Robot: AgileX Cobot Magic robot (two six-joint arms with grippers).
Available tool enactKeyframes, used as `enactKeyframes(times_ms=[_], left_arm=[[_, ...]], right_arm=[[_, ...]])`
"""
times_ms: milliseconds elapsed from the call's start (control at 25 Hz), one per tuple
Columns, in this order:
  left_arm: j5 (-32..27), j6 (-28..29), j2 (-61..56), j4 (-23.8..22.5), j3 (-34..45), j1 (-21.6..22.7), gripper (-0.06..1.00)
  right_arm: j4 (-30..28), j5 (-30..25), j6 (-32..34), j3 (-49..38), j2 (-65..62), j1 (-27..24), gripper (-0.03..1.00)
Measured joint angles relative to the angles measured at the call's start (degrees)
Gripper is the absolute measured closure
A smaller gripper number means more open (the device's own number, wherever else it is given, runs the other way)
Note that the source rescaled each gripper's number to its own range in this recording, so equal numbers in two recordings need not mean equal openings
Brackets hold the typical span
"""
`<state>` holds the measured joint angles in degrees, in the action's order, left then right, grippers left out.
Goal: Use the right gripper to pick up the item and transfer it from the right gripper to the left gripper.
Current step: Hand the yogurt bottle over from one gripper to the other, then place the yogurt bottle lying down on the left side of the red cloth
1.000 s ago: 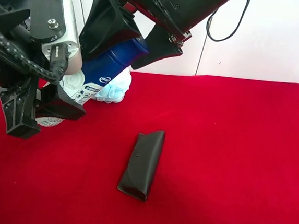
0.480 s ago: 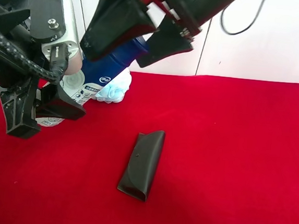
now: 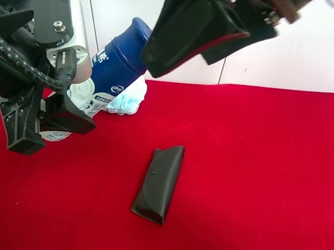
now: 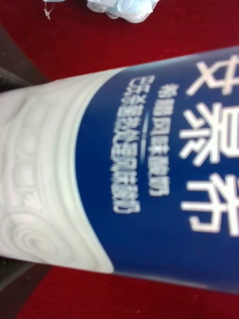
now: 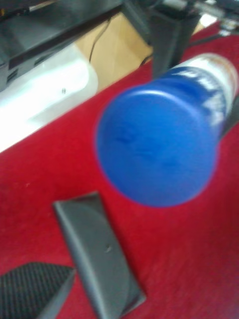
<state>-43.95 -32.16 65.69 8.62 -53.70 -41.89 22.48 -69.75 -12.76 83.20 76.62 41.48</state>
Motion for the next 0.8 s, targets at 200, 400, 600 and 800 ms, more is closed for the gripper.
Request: enactKeyframes(times_ms=[200, 400, 600, 800], left_arm=[[0.00, 0.00, 0.00, 0.00, 0.00, 0.00, 0.82], [0.00, 0.00, 0.00, 0.00, 0.00, 0.00, 0.82], [0.00, -0.04, 0.00, 0.00, 0.00, 0.00, 0.82], [-0.05, -0.04, 0.00, 0.00, 0.00, 0.00, 0.82]], right_arm=[[-4.78, -0.15, 6.06, -1.76, -6.44, 4.72, -0.03], [-6.08, -0.22, 7.06, -11.69, -15.46, 7.37, -0.03], [-10.10, -0.24, 7.75, -24.75, -25.68, 7.43, -0.03], [-16.84, -0.29, 11.51, -37.21, -37.64, 7.43, -0.03]])
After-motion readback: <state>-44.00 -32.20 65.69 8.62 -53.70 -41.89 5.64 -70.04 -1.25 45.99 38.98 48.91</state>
